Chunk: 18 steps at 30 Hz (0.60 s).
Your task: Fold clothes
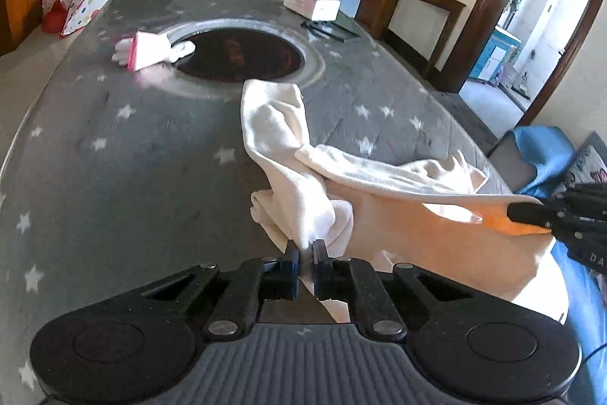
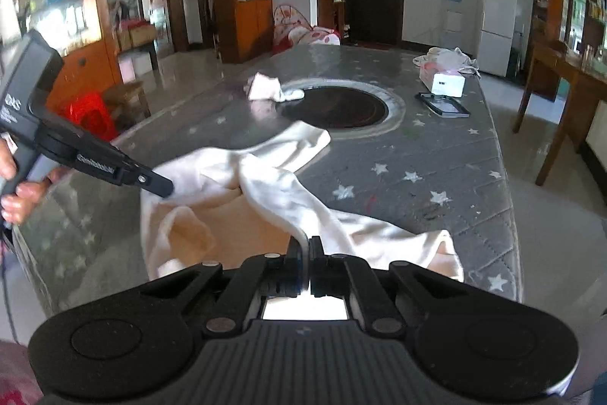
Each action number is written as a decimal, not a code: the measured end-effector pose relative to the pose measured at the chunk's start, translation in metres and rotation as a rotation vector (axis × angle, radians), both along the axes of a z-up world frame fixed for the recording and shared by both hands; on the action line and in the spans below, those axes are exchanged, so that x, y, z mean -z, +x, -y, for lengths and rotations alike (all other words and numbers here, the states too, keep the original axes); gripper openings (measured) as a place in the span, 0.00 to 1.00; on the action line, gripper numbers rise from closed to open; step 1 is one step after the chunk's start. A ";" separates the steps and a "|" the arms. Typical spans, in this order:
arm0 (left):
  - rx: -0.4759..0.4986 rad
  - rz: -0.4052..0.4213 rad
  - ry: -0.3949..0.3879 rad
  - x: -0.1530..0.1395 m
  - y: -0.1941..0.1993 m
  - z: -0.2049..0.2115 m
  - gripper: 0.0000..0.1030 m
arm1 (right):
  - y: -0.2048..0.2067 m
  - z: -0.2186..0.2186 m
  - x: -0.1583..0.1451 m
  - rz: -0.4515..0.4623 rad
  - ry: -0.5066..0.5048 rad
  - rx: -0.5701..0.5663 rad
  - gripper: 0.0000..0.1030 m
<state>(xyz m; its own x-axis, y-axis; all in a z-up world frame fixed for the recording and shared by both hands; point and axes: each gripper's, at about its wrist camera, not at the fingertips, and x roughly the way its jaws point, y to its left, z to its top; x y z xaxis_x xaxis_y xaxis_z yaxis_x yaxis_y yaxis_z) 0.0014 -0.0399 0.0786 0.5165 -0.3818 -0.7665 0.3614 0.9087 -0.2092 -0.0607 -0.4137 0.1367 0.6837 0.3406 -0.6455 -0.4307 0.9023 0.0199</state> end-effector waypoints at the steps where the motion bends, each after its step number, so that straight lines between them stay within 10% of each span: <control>1: 0.000 -0.005 0.003 0.003 -0.003 -0.001 0.08 | -0.002 -0.003 0.002 -0.005 -0.013 -0.005 0.04; 8: 0.014 -0.021 0.005 0.013 -0.008 0.000 0.17 | 0.002 -0.027 0.024 -0.022 -0.094 -0.029 0.17; 12: 0.002 -0.018 -0.018 0.012 -0.003 -0.001 0.42 | 0.004 -0.040 0.036 -0.027 -0.131 -0.061 0.28; 18: -0.010 -0.029 -0.035 0.016 0.007 -0.001 0.43 | -0.003 -0.044 0.049 -0.048 -0.165 -0.072 0.32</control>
<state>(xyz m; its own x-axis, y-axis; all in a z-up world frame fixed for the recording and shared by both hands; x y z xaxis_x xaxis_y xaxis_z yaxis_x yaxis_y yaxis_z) 0.0084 -0.0390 0.0624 0.4980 -0.4037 -0.7675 0.3452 0.9042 -0.2516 -0.0639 -0.3700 0.0882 0.6287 0.2744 -0.7277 -0.4961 0.8621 -0.1035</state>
